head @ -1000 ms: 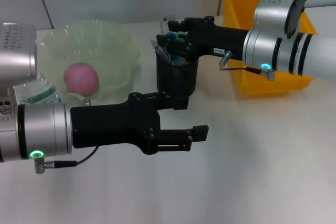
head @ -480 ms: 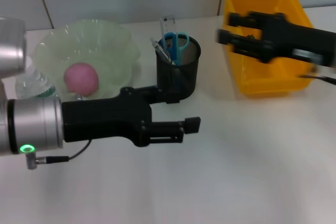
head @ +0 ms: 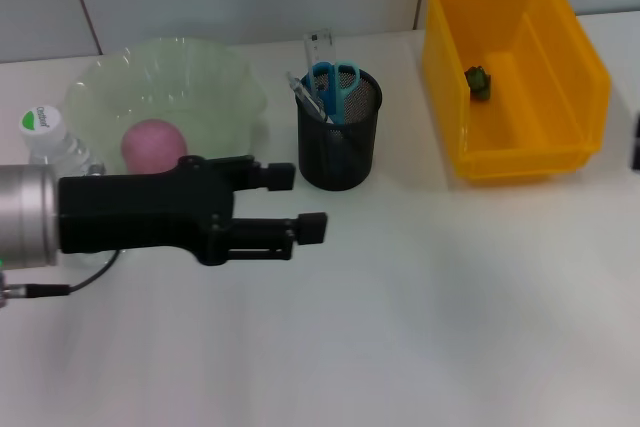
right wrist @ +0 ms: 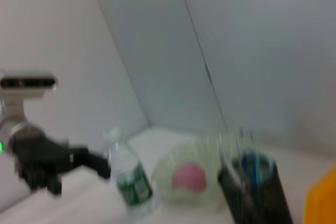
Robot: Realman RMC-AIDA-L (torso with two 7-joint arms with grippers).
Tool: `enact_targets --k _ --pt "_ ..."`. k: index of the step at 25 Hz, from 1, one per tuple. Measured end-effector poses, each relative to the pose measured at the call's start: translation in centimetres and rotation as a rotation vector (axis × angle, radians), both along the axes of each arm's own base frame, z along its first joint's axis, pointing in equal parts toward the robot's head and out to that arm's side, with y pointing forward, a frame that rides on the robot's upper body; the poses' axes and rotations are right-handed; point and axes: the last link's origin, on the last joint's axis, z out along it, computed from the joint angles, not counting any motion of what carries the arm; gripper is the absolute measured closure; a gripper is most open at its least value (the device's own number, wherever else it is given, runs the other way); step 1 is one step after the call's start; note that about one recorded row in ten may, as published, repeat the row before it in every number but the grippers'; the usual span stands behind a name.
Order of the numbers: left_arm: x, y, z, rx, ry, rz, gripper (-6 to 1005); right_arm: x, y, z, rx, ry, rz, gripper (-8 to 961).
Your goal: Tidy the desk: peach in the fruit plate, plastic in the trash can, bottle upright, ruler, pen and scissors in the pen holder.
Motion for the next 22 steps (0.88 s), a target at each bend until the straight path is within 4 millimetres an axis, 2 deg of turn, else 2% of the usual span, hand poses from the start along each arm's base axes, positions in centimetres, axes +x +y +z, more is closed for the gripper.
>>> enact_targets --k 4,8,22 --pt "-1.0 0.1 0.8 -0.021 0.025 0.038 193 1.0 -0.4 0.1 -0.087 -0.029 -0.043 405" --pt "-1.8 -0.2 0.3 -0.053 0.023 0.073 193 1.4 -0.4 -0.8 -0.210 -0.063 -0.070 405" --pt "-2.4 -0.7 -0.3 -0.088 0.038 0.078 193 1.9 -0.8 -1.2 -0.258 -0.029 -0.083 407"
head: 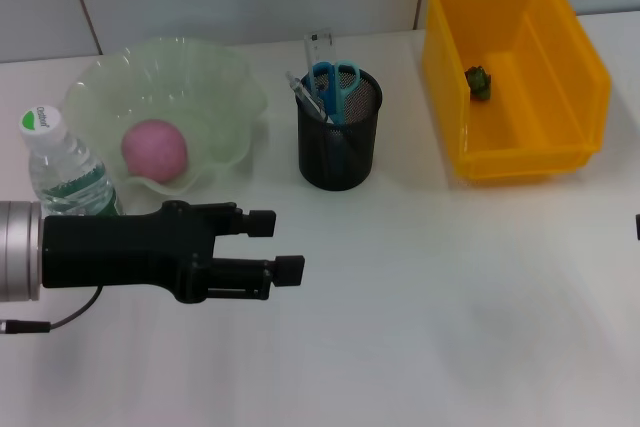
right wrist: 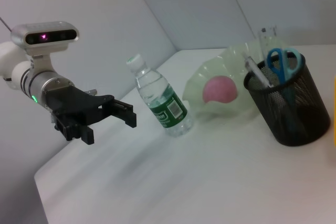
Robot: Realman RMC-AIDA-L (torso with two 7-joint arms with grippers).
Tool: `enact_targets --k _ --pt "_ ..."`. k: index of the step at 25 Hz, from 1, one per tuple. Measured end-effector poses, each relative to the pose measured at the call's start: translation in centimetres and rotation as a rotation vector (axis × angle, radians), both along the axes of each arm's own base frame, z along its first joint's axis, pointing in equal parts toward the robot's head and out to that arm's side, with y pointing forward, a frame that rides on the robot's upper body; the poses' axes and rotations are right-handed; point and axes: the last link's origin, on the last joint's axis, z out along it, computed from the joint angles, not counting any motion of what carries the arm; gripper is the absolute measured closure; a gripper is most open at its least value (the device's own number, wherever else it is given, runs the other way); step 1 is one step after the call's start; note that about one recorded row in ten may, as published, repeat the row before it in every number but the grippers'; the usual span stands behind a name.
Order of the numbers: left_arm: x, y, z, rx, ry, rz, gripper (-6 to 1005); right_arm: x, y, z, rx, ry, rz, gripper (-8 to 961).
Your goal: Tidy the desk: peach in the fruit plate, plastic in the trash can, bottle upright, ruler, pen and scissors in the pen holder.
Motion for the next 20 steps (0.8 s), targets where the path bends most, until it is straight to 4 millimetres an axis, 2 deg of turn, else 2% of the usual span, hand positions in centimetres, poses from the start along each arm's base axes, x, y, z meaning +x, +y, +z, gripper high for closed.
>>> enact_targets --k 8,20 --pt "-0.59 0.02 -0.18 0.005 0.017 -0.001 192 0.69 -0.73 0.29 0.007 -0.022 -0.019 408" --pt "-0.89 -0.11 -0.30 0.007 0.039 -0.023 192 0.61 -0.88 0.24 -0.006 -0.021 -0.016 408"
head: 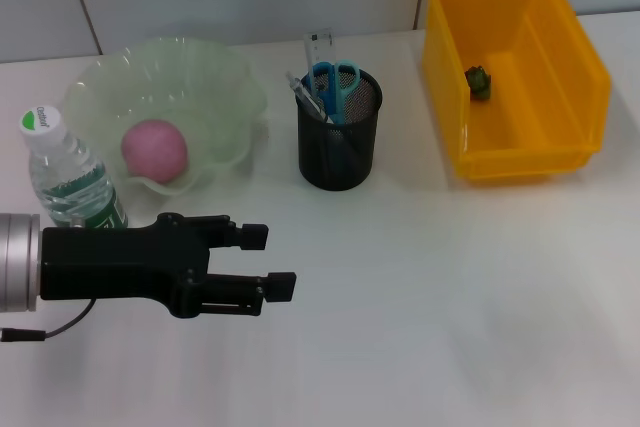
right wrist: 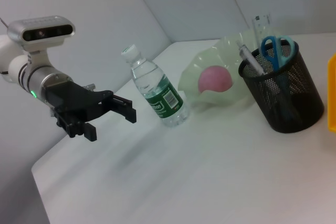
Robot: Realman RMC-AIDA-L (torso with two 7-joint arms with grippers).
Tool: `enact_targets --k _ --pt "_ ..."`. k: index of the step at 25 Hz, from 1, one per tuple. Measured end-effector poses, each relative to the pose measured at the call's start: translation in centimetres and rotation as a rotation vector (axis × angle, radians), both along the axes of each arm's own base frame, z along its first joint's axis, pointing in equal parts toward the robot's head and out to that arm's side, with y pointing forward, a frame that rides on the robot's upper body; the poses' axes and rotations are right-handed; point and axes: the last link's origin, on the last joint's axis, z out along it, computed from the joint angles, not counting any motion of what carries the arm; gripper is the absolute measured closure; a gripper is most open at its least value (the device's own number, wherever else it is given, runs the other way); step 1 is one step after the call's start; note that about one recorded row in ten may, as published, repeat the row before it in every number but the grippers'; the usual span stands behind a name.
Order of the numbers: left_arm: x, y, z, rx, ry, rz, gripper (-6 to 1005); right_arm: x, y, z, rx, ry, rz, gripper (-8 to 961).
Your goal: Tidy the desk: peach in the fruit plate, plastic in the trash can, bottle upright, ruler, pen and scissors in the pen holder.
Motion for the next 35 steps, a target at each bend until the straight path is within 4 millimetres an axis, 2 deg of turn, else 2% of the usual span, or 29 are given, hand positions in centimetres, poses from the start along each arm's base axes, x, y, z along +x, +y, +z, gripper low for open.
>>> enact_targets --k 35 --pt "-0.20 -0.08 -0.23 0.000 0.018 -0.024 199 -0.53 0.21 -0.04 -0.006 0.015 0.019 407"
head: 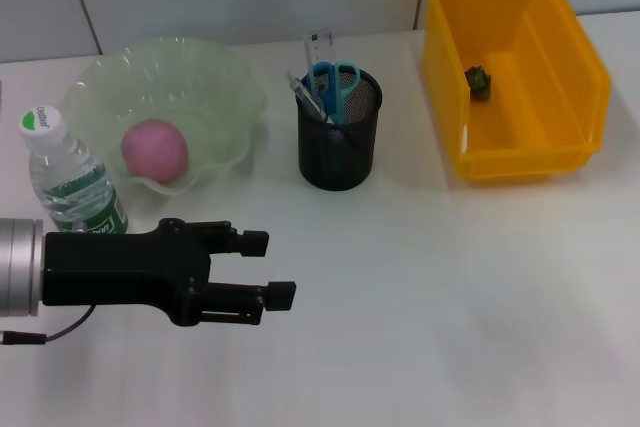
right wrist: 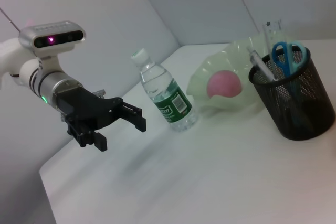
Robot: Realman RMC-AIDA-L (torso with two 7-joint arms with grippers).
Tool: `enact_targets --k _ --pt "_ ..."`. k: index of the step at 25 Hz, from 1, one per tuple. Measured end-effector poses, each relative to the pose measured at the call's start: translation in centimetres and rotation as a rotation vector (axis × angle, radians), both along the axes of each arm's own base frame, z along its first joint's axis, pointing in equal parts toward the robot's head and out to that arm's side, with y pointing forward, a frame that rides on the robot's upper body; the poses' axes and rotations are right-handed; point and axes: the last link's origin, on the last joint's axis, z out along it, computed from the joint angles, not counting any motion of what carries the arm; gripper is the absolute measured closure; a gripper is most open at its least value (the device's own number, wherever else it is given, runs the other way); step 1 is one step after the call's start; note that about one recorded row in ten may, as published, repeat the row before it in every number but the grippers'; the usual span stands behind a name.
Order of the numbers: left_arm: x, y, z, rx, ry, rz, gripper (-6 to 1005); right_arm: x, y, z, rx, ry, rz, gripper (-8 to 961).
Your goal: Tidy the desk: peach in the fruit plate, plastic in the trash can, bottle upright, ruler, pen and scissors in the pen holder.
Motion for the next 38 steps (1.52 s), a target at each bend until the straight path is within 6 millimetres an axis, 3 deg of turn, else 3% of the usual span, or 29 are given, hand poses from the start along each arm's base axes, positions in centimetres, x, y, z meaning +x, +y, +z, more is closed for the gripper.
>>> enact_targets --k 14,23,30,38 --pt "0.1 -0.2 0.0 -0.007 -0.008 -0.015 199 -1.6 0.8 -2.7 -0.038 0.061 0.046 407" --pt "0.0 -0.1 0.0 -0.007 -0.006 -0.029 199 -4.3 1.0 -7.6 -0.129 0.168 0.127 407" --pt "0.0 0.1 0.7 -0.001 -0.024 -0.034 199 -5.7 0.9 -10.1 -0.162 0.205 0.166 407" --pt "-0.4 -0.1 0.7 -0.006 -0.032 -0.033 199 -5.6 0.9 -10.3 -0.156 0.203 0.163 407"
